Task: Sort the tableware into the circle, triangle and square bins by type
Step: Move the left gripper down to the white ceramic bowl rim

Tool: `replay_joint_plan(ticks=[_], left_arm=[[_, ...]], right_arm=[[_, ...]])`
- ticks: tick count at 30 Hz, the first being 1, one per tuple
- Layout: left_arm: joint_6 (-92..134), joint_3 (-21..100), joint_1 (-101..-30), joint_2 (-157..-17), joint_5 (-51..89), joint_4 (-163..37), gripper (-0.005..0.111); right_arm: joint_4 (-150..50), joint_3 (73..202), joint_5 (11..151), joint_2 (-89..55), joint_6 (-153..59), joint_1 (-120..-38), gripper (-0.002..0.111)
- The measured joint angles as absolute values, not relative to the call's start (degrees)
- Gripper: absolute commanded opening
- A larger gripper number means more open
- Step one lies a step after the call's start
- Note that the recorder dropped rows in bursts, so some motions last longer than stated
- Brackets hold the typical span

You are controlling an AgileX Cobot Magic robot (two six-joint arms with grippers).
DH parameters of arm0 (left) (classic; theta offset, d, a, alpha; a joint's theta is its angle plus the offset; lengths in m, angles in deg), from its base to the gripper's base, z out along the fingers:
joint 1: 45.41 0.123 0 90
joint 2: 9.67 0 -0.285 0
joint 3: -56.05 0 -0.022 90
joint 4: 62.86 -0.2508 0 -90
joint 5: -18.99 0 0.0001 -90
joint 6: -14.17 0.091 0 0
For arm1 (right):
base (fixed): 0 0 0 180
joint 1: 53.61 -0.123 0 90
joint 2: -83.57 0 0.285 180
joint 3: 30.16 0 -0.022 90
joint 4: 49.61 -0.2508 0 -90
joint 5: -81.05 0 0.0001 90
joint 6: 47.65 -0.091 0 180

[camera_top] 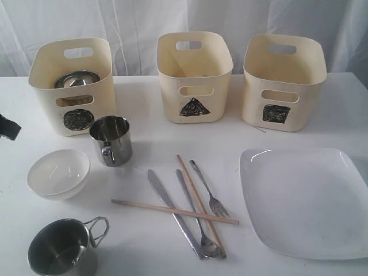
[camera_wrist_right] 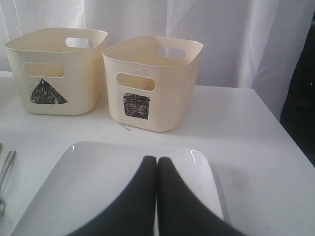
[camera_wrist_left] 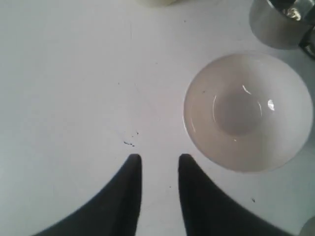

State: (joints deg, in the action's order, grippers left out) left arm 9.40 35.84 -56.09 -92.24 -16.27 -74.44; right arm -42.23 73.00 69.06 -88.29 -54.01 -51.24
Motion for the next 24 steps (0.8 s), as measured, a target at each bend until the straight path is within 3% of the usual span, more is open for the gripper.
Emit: replay_joint_plan(ticks=[2, 17, 24], left_arm=[[8.6, 35.8, -56.1, -97.5, -15.0, -74.7, 0.056], [8.6, 35.8, -56.1, -114.4, -2.2, -74.3, 0.056], [8.2, 35.8, -56.1, -117.0, -0.4, -74.3, 0.045]], right_arm=[[-42.2, 73.0, 69.1, -88.3, -54.0, -51.2, 0.0], [-42.2, 73.0, 69.1, -88.3, -54.0, -51.2, 0.0], [-42.2, 73.0, 69.1, -88.3, -54.0, -51.2, 0.0]])
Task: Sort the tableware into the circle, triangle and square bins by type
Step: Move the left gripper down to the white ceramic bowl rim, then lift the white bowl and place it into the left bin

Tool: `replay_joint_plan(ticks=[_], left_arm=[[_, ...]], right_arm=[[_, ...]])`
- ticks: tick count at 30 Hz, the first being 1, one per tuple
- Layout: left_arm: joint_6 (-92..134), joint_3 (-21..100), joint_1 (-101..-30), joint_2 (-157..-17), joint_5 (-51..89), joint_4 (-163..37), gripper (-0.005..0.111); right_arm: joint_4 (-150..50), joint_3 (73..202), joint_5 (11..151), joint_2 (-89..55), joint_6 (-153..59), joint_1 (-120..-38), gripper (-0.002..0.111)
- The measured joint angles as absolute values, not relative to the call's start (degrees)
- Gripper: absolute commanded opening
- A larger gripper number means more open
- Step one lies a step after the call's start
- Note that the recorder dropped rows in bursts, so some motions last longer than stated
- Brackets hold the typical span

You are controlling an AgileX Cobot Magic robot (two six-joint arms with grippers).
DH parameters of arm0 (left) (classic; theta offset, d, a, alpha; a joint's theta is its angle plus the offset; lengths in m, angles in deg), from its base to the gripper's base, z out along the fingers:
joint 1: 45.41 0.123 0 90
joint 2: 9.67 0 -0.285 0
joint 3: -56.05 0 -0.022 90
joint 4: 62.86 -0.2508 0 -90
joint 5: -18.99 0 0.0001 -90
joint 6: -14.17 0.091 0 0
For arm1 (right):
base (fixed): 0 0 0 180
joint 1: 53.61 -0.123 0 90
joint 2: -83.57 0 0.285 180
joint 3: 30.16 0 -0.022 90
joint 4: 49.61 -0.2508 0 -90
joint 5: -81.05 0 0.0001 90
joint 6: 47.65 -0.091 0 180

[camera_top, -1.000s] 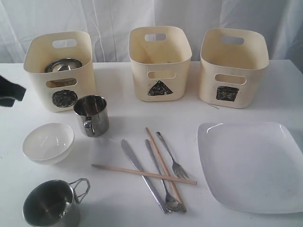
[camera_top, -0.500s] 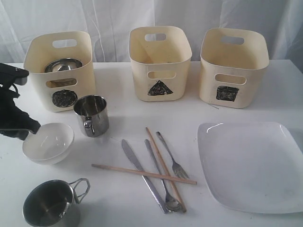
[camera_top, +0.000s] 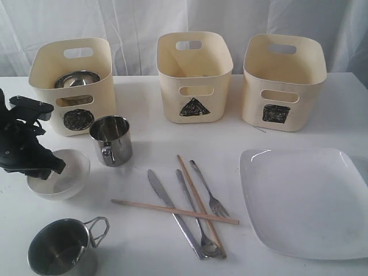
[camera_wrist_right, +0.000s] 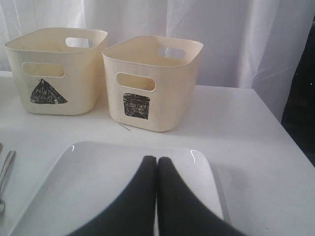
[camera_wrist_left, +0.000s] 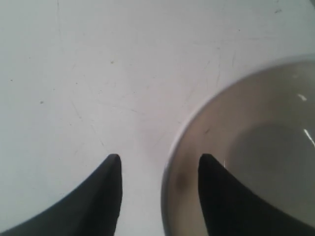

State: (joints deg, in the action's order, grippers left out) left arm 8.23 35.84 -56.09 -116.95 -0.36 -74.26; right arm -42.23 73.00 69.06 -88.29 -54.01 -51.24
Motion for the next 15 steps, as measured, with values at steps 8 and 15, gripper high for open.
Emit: replay_joint_plan(ticks=[8, 15], left_arm=[[5.8, 36.0, -56.1, -116.6, -0.8, -75.0, 0.0], [4.6, 36.2, -56.0, -104.9, -11.2, -82.7, 0.0]], right_arm=[[-42.2, 73.0, 69.1, -88.3, -54.0, -51.2, 0.0], [-42.2, 73.0, 69.1, -88.3, -54.0, -51.2, 0.0]])
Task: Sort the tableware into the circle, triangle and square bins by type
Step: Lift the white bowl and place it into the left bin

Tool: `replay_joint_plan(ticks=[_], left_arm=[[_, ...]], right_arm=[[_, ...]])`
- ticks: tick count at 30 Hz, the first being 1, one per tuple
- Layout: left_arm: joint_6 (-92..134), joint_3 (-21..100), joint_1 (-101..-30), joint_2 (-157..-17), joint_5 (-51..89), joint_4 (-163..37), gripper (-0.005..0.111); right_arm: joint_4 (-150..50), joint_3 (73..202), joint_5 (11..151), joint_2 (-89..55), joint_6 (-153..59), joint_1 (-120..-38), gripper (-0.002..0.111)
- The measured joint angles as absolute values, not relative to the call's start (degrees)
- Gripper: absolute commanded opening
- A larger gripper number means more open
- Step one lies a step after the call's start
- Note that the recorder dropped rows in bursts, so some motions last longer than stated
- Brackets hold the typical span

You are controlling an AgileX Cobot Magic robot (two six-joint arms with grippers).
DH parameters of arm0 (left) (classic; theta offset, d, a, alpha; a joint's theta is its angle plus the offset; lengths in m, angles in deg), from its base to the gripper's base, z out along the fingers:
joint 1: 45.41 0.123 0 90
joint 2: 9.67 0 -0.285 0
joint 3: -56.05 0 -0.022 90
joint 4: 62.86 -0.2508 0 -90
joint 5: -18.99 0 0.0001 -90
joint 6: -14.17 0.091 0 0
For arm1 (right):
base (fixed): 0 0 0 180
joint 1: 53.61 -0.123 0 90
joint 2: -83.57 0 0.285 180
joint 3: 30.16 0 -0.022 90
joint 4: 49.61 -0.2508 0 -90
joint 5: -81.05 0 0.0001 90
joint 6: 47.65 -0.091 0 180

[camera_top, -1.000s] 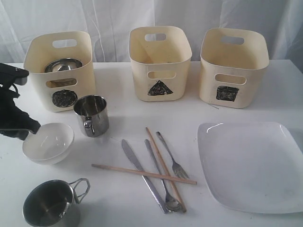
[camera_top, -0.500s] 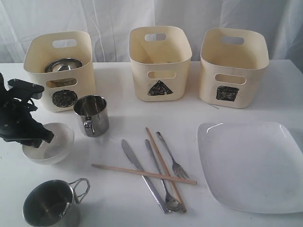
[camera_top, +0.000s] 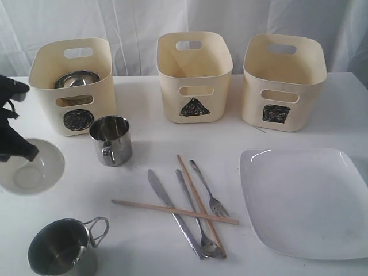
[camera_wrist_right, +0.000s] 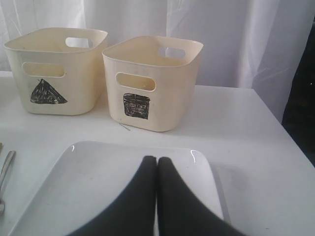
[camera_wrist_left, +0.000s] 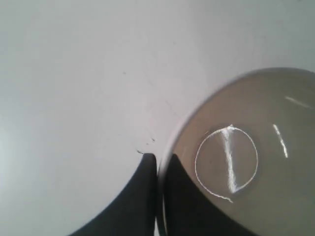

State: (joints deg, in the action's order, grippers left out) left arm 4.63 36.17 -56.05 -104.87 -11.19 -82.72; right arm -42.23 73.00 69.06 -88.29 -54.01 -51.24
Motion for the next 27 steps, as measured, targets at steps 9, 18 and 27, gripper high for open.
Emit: replay_joint_plan(ticks=[9, 18, 27], left_arm=[[5.1, 41.3, -56.0, -90.7, 29.5, -83.6, 0.0], [23.0, 42.1, -56.0, -107.2, 57.1, -64.3, 0.0], [31.7, 52.8, -54.8, -127.1, 58.9, -48.9, 0.0]], right_arm=[[-42.2, 73.0, 69.1, -88.3, -54.0, -51.2, 0.0], [-42.2, 73.0, 69.1, -88.3, -54.0, -51.2, 0.0], [-42.2, 73.0, 69.1, -88.3, -54.0, -51.2, 0.0]])
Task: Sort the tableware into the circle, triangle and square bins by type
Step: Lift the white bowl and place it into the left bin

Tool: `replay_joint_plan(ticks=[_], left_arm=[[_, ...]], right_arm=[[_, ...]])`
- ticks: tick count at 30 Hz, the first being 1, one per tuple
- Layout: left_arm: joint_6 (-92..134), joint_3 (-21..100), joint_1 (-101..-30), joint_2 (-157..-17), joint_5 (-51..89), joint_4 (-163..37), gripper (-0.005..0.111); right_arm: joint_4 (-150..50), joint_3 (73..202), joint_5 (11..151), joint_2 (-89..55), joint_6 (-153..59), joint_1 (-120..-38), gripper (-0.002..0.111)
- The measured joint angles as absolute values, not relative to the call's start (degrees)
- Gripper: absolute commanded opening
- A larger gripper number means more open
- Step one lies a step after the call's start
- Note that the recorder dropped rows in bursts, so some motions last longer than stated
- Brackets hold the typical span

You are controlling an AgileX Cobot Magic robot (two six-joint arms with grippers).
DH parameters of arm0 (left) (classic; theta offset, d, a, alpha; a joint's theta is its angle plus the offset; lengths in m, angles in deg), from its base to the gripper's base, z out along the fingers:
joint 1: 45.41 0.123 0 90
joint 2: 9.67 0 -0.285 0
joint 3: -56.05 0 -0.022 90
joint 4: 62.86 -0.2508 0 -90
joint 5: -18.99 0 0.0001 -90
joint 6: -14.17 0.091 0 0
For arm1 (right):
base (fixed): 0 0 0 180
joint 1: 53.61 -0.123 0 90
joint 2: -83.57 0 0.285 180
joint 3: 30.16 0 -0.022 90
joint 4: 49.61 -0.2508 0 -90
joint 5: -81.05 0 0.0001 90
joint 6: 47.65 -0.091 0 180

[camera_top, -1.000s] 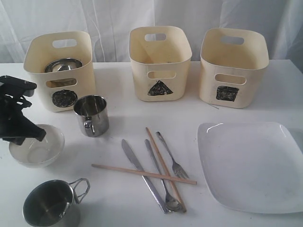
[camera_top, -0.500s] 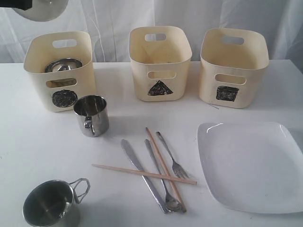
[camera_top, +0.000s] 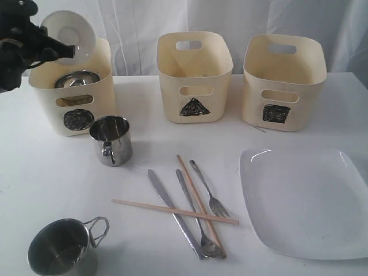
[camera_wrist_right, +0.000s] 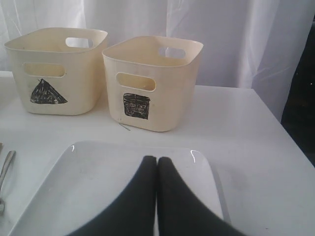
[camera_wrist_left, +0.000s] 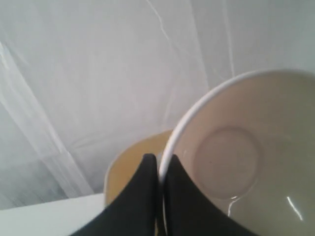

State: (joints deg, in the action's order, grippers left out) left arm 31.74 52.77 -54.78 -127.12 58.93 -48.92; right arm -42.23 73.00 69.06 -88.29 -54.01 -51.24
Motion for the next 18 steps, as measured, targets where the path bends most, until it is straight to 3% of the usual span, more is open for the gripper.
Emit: replay_joint_plan(ticks=[3, 13, 18], left_arm=[[33.9, 55.8, -54.8, -129.5, 52.3, -48.9, 0.005], [34.8, 58.0, -54.8, -130.3, 42.6, -49.0, 0.049], [34.8, 58.1, -54.8, -127.5, 38.3, -49.0, 0.054]], right_arm=[[-42.2, 73.0, 69.1, -88.3, -54.0, -51.2, 0.0], [-42.2, 73.0, 69.1, -88.3, -54.0, -51.2, 0.0], [-42.2, 73.0, 69.1, -88.3, -54.0, -51.2, 0.0]])
